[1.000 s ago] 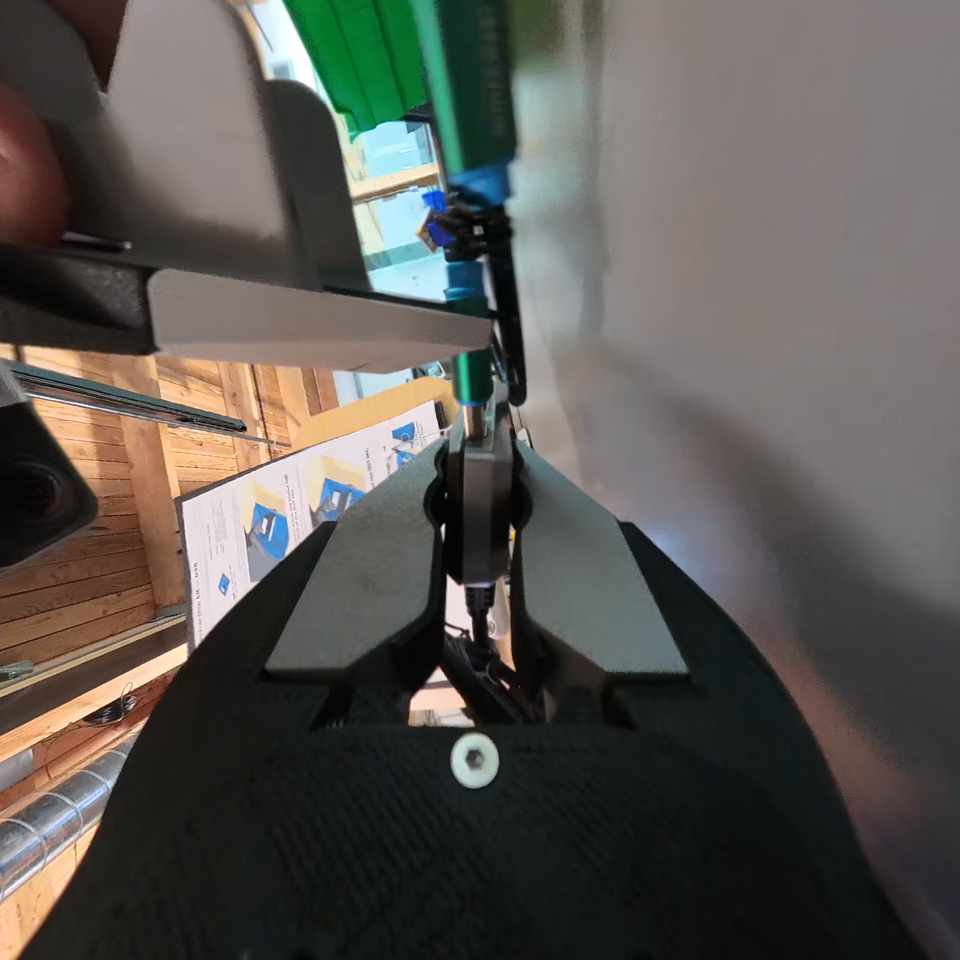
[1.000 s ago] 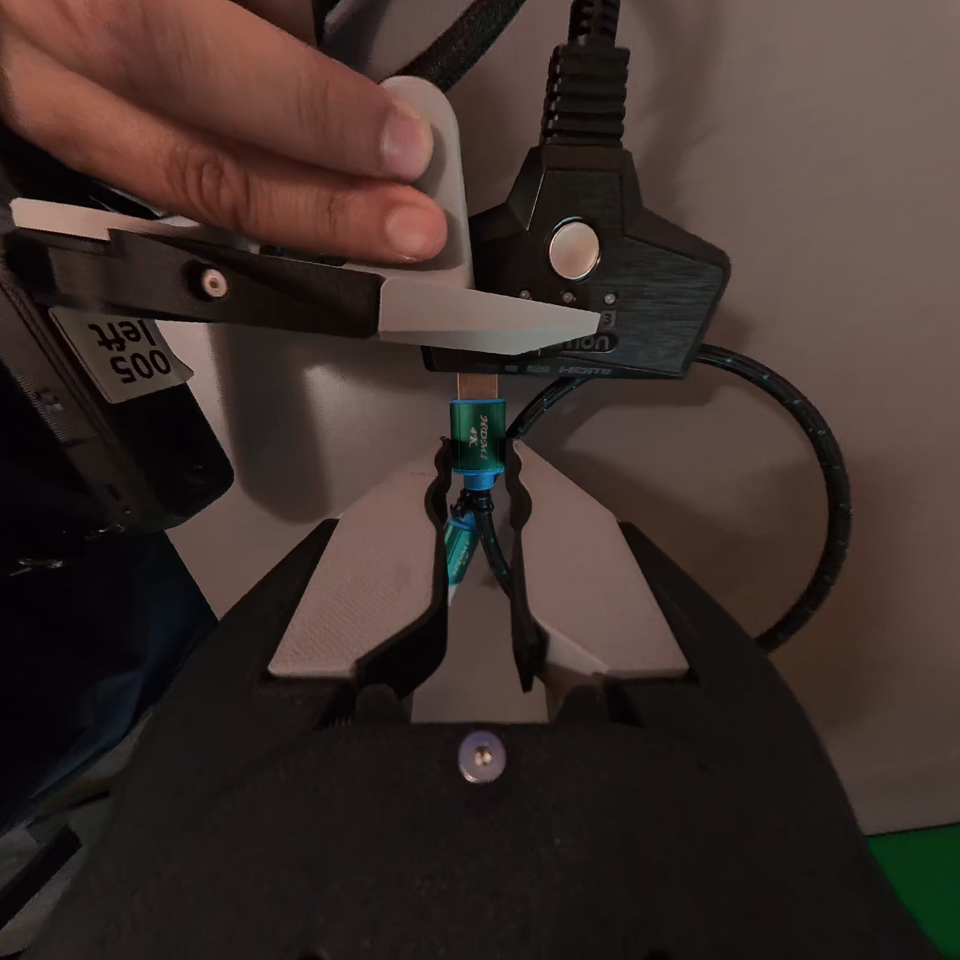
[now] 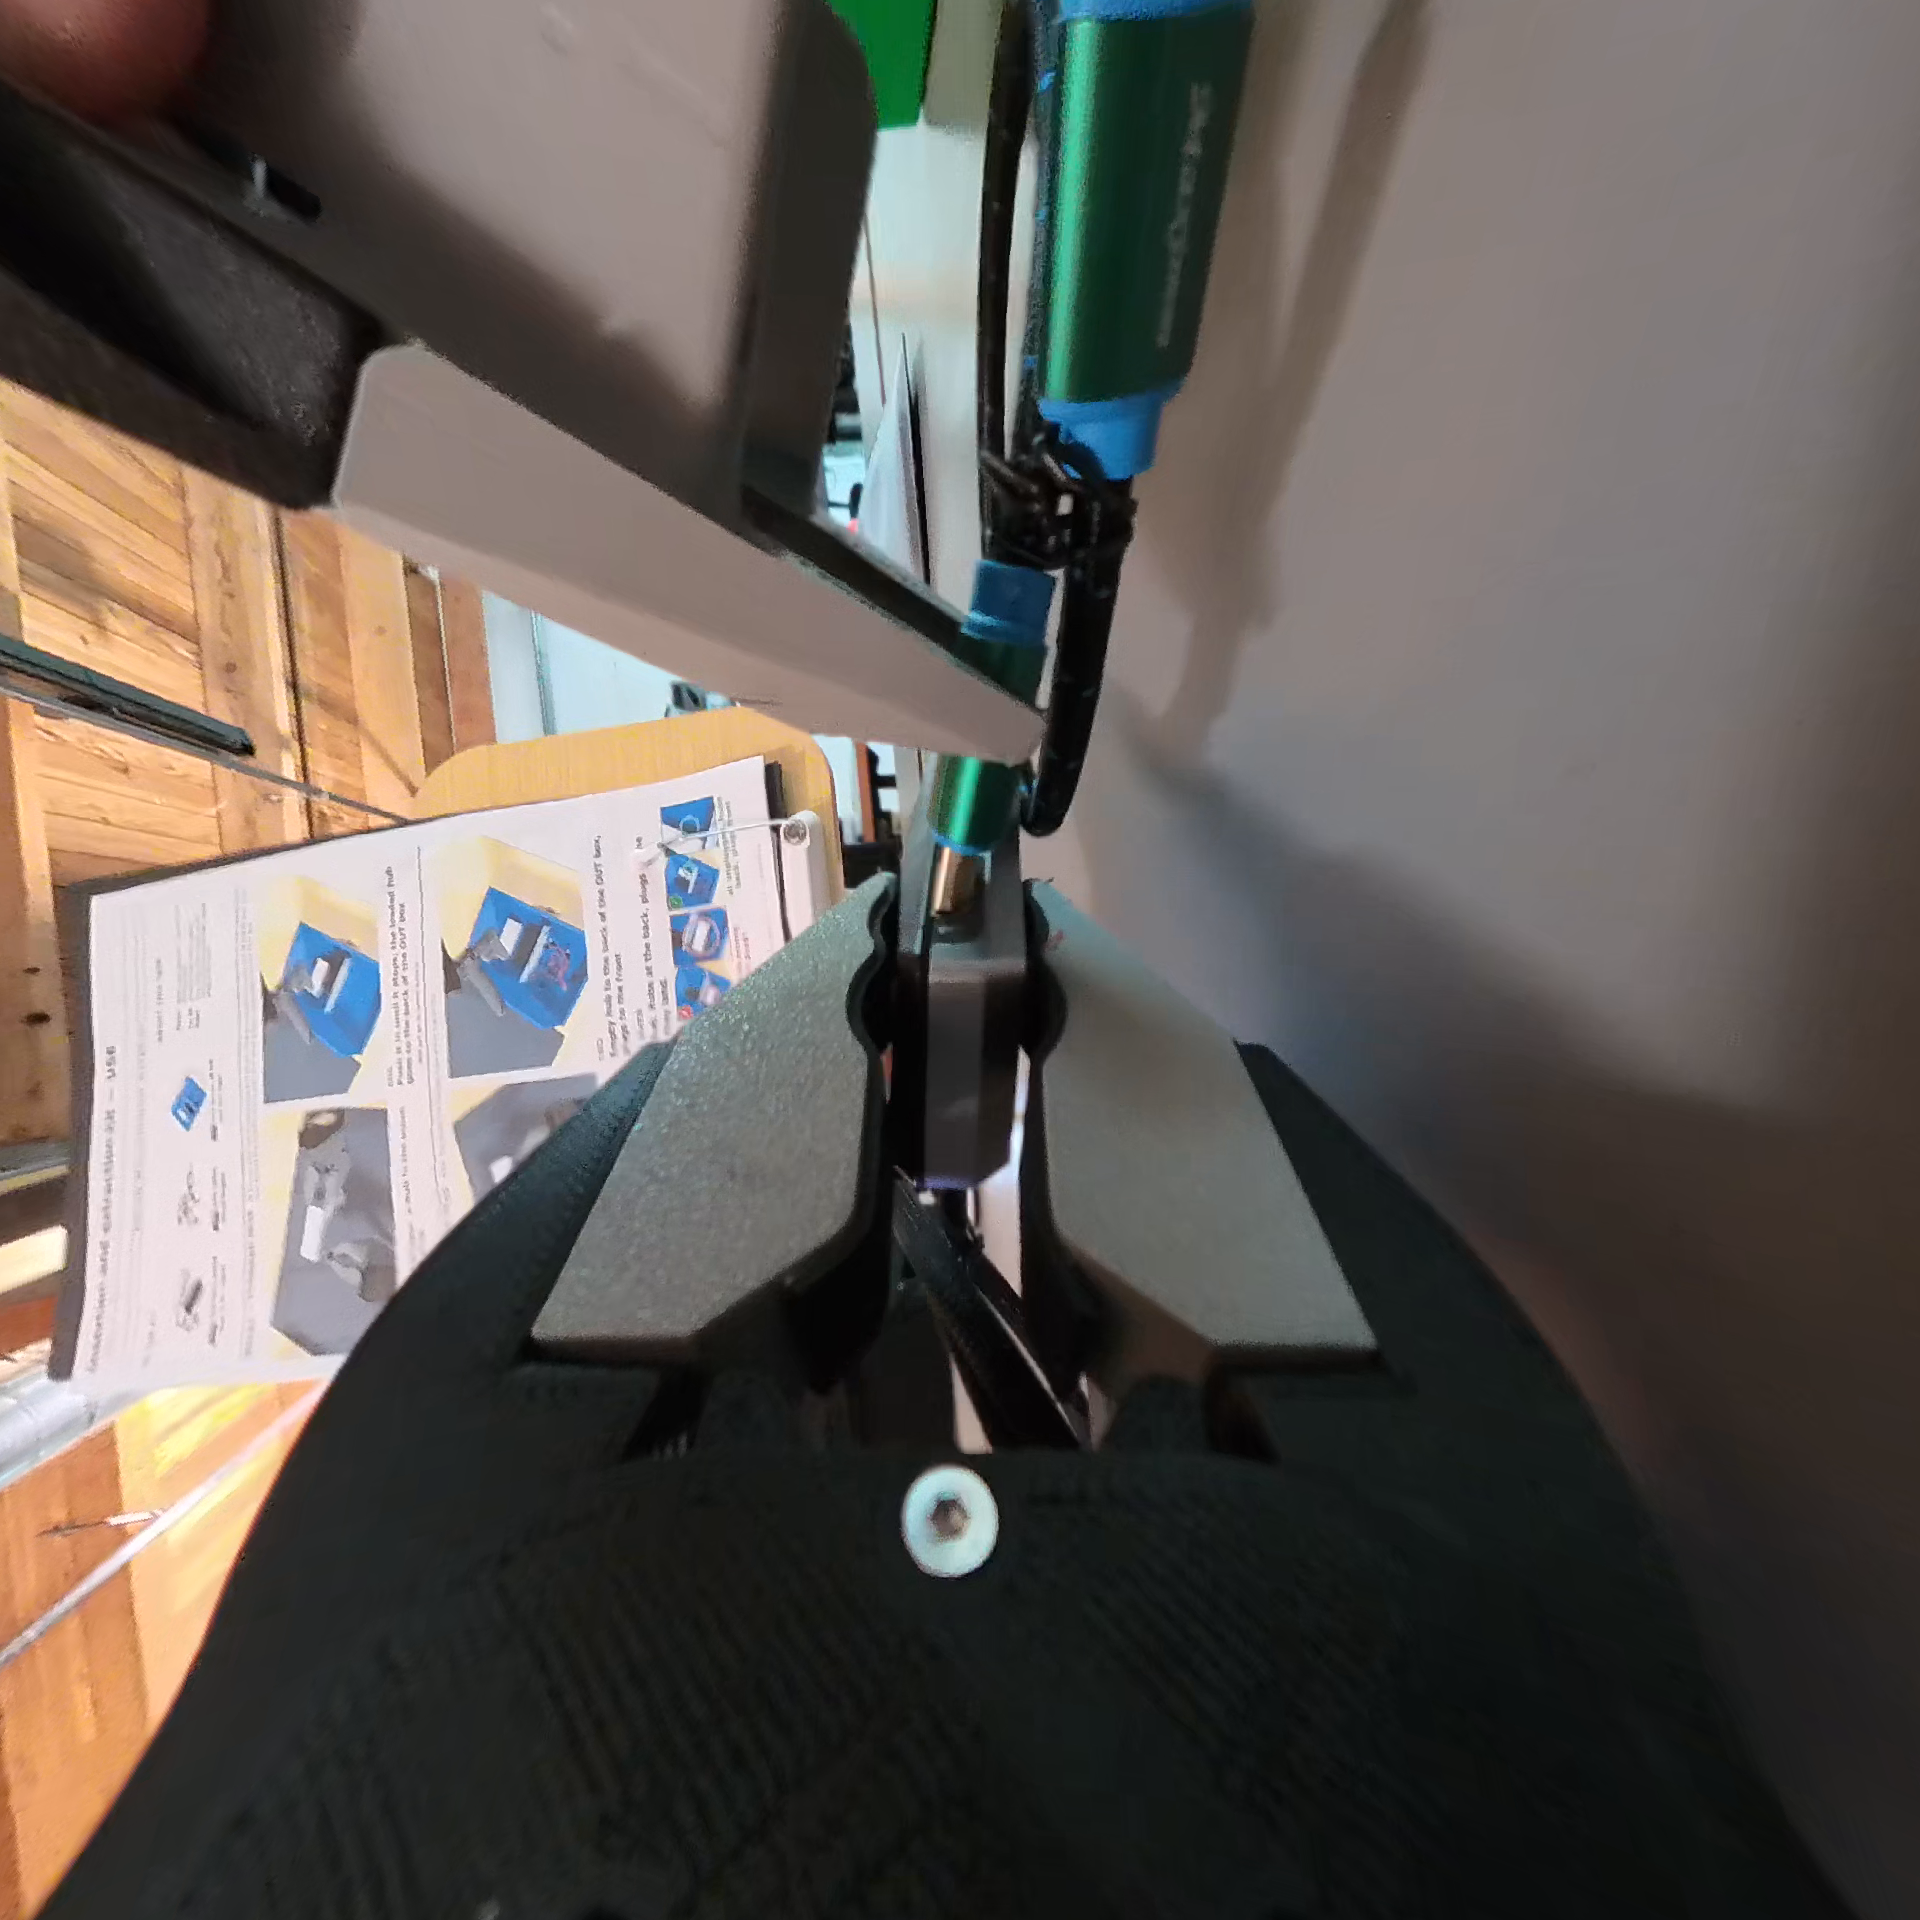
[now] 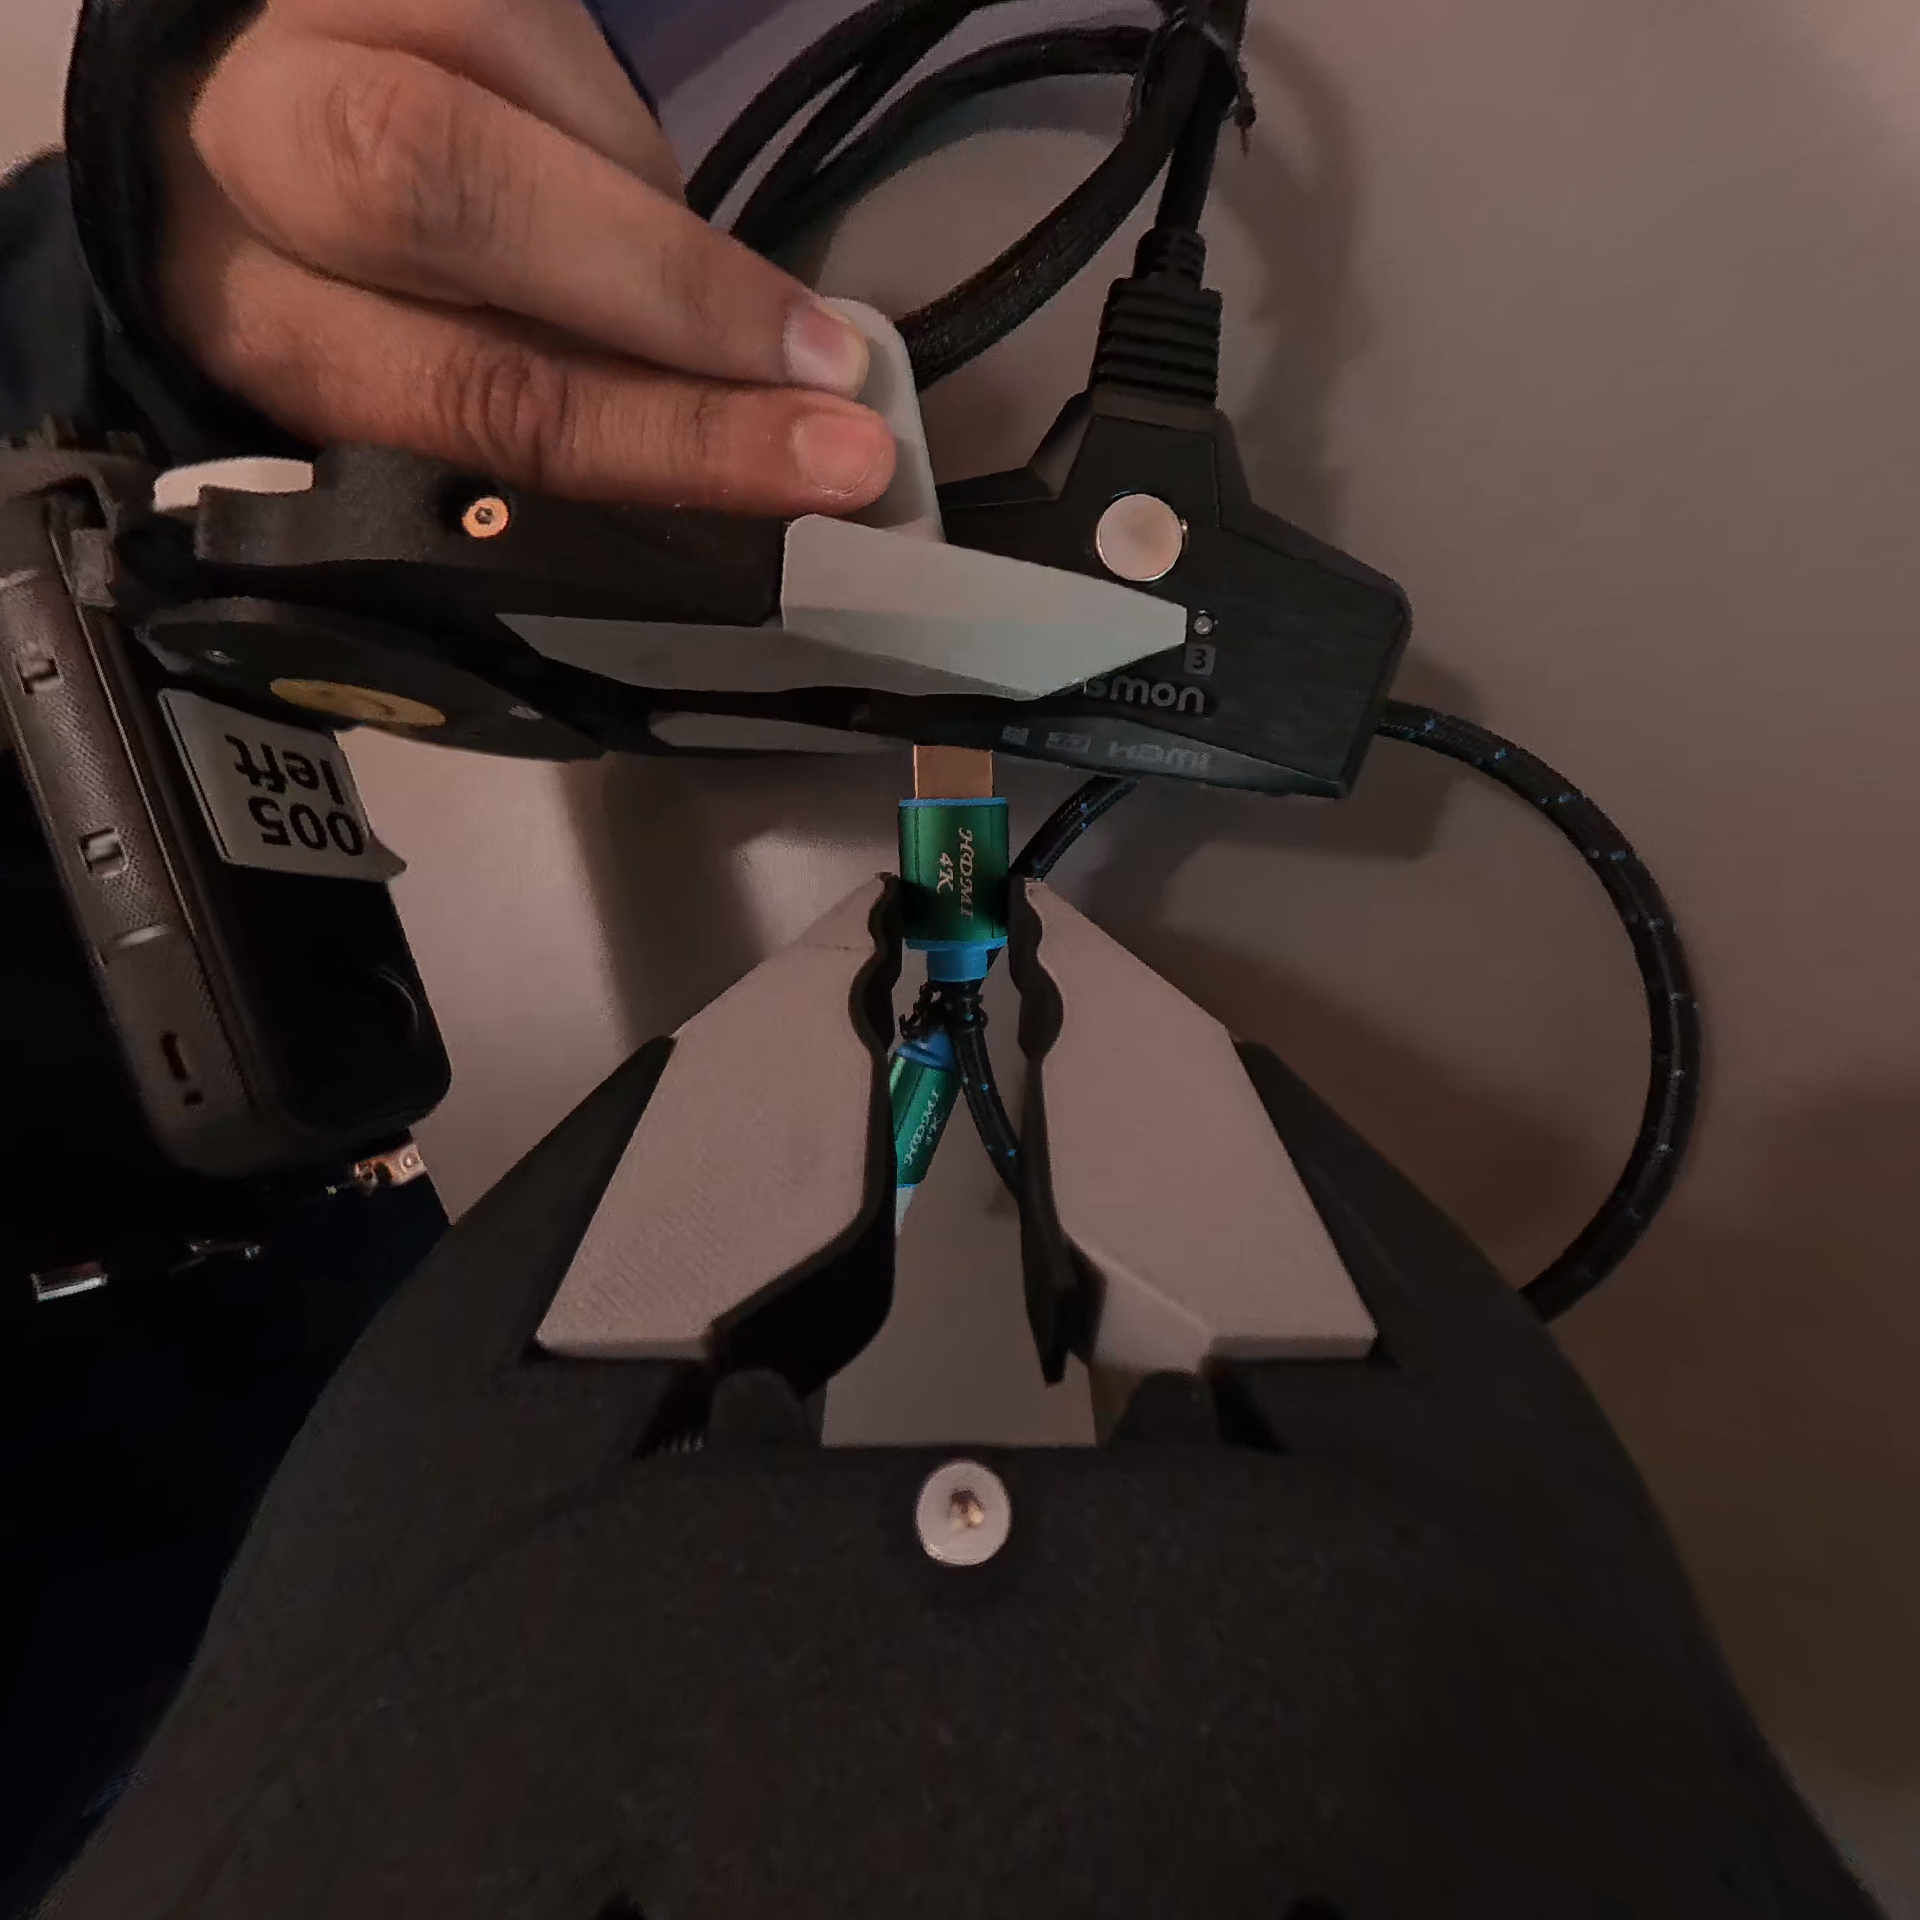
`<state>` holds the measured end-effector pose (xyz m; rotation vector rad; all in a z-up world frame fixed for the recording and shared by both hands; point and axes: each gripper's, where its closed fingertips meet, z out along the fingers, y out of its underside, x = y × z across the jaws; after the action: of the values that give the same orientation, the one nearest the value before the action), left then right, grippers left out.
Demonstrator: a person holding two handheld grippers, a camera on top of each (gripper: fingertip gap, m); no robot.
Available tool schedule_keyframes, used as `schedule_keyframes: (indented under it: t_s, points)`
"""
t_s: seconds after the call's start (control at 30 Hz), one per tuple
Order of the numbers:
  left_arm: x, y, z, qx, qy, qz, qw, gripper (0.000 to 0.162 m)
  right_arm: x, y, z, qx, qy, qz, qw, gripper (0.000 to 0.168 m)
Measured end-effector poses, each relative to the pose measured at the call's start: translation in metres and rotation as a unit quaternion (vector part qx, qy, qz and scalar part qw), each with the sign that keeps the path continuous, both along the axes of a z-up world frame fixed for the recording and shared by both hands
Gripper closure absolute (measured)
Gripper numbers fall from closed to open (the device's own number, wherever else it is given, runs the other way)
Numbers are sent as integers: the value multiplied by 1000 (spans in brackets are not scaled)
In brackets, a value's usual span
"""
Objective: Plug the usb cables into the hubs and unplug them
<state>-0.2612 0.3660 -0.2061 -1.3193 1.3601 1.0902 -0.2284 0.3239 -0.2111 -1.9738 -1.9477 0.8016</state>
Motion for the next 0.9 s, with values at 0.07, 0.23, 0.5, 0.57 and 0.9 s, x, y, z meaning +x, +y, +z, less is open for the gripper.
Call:
schedule_keyframes:
  t_s: [0.07,0.23,0.5,0.57,0.9]
  points:
    - [-3,1,1,-7,-20,15,1000,144,-3,0,1,-4,19,-18,1000,151]
    - [-6,3,2,-5,-19,43,999,144,-6,0,-1,13,28,-38,999,151]
    - [1,1,-5,-4,27,20,999,144,2,-2,-10,71,-45,-12,996,151]
    - [4,1,-8,1,48,17,999,144,6,-1,-14,69,-69,-4,995,151]
    - [3,4,-12,5,76,19,997,143,7,2,-17,47,-90,2,995,152]
